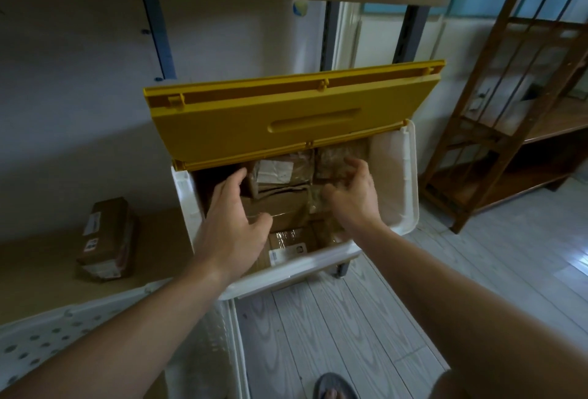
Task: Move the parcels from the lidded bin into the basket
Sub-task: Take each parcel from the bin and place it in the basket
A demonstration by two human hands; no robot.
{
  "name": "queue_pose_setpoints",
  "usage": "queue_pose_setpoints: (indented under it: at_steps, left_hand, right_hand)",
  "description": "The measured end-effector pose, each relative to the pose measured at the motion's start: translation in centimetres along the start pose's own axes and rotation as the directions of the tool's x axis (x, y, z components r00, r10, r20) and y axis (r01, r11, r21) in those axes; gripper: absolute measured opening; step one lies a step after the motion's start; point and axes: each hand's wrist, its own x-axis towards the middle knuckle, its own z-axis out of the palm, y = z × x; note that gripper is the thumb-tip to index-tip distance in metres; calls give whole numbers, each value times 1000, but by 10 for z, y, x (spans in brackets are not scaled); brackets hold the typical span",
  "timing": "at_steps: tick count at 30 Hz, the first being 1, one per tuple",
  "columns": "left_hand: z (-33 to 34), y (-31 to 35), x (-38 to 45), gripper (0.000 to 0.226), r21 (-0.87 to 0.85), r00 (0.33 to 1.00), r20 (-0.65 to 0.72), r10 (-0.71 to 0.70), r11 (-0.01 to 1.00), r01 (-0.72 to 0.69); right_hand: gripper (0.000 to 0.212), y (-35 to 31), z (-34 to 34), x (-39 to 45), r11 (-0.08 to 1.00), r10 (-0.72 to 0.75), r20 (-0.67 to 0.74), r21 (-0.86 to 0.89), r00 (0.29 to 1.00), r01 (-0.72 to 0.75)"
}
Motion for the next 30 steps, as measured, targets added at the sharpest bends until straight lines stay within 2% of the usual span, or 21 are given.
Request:
queue_pose_setpoints:
  at_steps: [3,6,11,14,17,19,21,24,30]
  left_hand:
    - [1,-3,11,75,-22,998,-32,-45,999,44]
    - [4,-4,18,72,-42,997,-30,-71,997,70]
    - [15,-8,32,73,58,1000,26,-8,998,7]
    - [23,-8,38,65,207,1000,9,30,978,-31]
    - [27,-3,44,71,502,996,-62,71,864,-30]
    - [29,-1,48,69,628,992,-102,80,778,1]
    - [30,0,52,60,669,989,-125,74,742,29]
    - [29,3,57,50,666,991,-125,41,744,53]
    - [29,4,55,46,655,988,-143,53,754,54]
  right_hand:
    - [89,-7,-2,17,996,20,-114,-86,993,-30]
    - [105,-16,6,37,988,16,-145,-147,989,-37]
    - [111,-20,15,53,984,85,-161,-140,983,-108]
    - [119,-20,18,55,984,108,-157,-122,982,-128]
    - [115,-19,20,54,979,107,-195,-148,975,-137]
    - [104,-17,20,50,975,95,-243,-173,965,-140]
    - [92,-16,20,45,975,82,-279,-174,957,-135]
    - [85,-15,18,35,984,72,-306,-136,949,-118]
    - [76,-14,4,8,993,57,-324,-77,944,-87]
